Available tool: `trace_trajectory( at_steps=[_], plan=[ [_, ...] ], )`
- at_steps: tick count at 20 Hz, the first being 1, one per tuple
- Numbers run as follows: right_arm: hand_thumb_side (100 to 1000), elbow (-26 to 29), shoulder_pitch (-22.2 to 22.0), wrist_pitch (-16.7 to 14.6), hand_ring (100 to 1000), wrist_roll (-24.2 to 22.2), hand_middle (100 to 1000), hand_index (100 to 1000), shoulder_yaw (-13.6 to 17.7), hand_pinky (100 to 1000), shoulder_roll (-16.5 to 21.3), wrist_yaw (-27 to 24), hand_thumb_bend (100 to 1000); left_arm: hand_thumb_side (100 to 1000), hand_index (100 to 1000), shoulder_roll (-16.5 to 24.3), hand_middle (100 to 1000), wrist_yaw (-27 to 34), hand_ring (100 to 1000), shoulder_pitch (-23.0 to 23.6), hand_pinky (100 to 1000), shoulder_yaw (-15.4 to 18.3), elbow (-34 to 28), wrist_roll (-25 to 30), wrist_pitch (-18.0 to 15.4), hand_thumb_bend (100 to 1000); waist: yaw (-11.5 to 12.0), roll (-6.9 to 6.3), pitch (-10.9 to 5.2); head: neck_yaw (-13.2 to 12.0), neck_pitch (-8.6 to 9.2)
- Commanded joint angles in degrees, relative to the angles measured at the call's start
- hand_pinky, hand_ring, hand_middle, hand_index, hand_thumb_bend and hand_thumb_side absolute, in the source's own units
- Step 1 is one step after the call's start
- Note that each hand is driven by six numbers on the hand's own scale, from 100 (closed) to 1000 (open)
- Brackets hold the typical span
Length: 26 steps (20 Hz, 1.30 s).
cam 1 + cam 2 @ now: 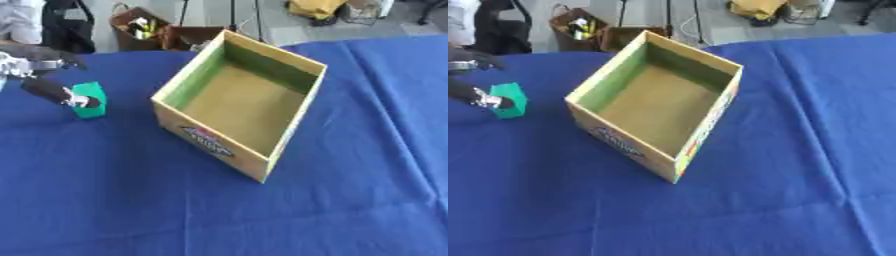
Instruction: Pick up objects on the table and place them in the box.
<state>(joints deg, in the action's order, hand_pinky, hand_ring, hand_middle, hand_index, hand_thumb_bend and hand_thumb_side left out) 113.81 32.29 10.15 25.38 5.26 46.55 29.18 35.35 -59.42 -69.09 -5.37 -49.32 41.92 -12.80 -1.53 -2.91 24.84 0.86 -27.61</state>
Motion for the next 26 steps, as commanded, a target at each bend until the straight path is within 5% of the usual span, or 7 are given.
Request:
trace_trajectory(
  at_steps=[1,7,20,26],
  plan=[
    [1000,0.8,0.7,0.2,813,0.4,729,704,0.5,780,1.4,-0.3,100,790,1000,2.7,1000,0.6,968,-1.2,971,0.8,-0.5,0.8,0.1,719,-0.1,0.13,-0.93,-0.2,1.02],
    [1000,0.8,0.8,0.7,811,0.6,728,701,0.4,780,1.1,-0.5,100,786,1000,2.7,1000,-0.2,965,-1.2,969,1.2,-0.3,-0.5,0.1,712,-0.4,0.01,-0.25,-0.5,1.87],
    [1000,0.8,1.0,1.1,802,1.6,714,687,0.6,777,0.7,-0.8,100,732,1000,2.5,1000,-2.1,952,-0.9,962,1.5,1.8,-0.1,-0.2,487,-0.8,0.08,0.7,-0.7,2.82],
    [995,0.8,1.1,1.8,797,2.6,705,681,0.7,775,0.5,-1.2,100,733,1000,2.4,1000,-2.0,942,-0.8,954,1.2,2.0,1.2,-0.3,470,-1.0,0.05,0.92,-0.6,2.95]
  ],
)
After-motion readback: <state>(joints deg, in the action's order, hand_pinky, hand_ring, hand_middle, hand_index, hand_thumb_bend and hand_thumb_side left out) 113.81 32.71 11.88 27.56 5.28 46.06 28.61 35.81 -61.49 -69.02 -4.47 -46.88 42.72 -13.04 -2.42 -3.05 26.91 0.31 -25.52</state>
